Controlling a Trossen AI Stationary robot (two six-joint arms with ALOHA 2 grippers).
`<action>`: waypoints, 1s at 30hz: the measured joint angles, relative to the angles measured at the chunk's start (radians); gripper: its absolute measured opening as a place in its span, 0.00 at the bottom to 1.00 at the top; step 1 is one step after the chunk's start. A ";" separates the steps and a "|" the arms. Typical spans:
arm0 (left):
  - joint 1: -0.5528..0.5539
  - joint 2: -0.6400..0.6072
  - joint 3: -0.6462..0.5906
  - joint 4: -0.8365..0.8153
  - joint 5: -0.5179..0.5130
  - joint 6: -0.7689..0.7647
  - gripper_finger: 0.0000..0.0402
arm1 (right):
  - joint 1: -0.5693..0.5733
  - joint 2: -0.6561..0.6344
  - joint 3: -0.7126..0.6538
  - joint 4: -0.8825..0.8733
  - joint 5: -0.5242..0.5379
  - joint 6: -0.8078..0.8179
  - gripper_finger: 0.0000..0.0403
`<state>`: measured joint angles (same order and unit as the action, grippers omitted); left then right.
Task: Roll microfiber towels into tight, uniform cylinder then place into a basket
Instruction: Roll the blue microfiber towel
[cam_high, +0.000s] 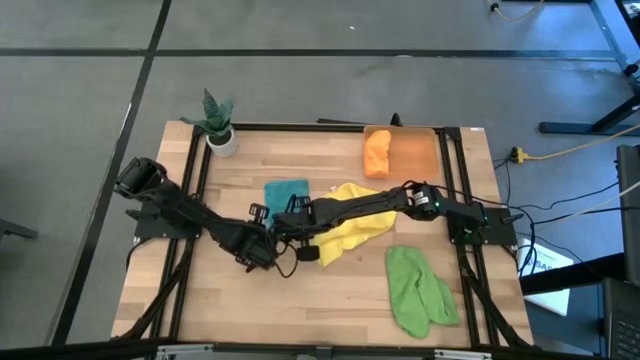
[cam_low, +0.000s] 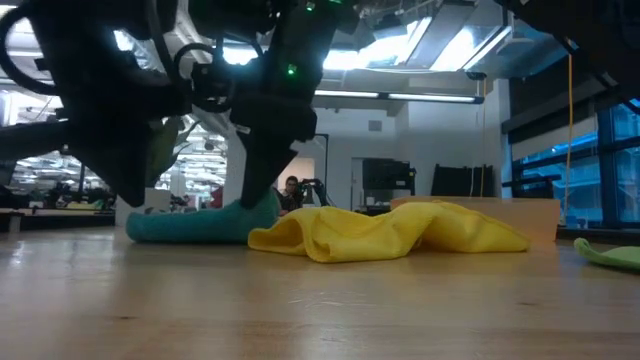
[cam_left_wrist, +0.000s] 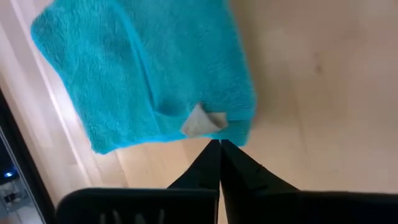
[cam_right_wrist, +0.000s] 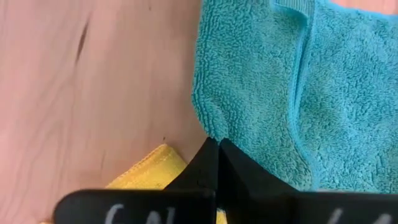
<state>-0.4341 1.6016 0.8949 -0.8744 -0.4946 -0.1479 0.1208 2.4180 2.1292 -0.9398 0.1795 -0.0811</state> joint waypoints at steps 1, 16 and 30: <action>-0.012 0.000 0.000 -0.001 -0.001 -0.003 0.00 | -0.001 0.000 0.000 0.000 0.000 -0.001 0.01; -0.057 0.000 0.001 0.014 0.008 -0.002 0.05 | -0.001 0.000 0.001 0.002 0.002 0.027 0.01; -0.048 0.000 -0.020 0.111 -0.047 -0.030 0.22 | -0.001 0.000 0.002 0.015 0.002 0.028 0.01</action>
<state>-0.4820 1.6020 0.8746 -0.7630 -0.5416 -0.1783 0.1200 2.4180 2.1307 -0.9249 0.1818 -0.0532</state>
